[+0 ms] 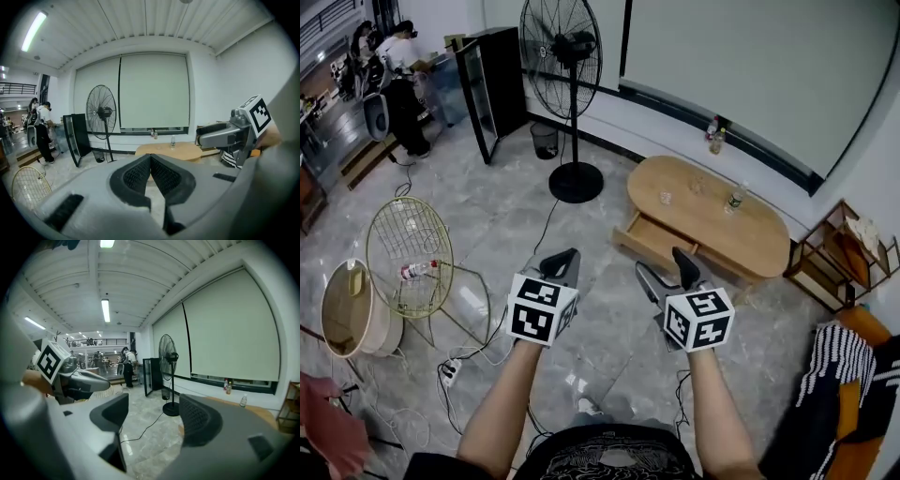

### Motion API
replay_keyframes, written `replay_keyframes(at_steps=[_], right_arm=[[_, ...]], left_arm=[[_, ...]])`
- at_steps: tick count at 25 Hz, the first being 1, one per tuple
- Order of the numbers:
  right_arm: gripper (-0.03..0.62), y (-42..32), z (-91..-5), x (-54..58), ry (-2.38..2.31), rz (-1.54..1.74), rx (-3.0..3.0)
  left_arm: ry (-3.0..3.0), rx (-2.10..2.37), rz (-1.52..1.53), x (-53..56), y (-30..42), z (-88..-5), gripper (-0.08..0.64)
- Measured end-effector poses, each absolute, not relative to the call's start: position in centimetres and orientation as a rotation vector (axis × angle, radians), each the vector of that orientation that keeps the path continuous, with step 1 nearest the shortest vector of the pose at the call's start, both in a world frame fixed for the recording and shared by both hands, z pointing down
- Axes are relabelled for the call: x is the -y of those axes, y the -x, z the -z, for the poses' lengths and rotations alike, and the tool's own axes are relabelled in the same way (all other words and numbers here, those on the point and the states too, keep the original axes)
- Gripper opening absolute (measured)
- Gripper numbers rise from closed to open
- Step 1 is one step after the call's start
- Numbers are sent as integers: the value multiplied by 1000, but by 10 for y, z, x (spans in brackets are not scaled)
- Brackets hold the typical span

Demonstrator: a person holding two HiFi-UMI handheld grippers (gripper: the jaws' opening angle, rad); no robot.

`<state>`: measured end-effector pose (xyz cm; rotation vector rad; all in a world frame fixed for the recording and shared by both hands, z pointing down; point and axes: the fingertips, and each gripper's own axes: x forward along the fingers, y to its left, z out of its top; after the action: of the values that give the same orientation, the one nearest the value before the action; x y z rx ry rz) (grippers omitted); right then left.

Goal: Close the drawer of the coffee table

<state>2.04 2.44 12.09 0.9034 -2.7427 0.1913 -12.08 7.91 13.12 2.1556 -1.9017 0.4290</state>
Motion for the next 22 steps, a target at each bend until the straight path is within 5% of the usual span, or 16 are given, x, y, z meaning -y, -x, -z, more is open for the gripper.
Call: replay_keyframes(at_steps=[22], right_arm=[[370,-11,-136,96,-1159,-228,2715]], left_arm=[[-2309,1796,-494,47,146,-141,2]])
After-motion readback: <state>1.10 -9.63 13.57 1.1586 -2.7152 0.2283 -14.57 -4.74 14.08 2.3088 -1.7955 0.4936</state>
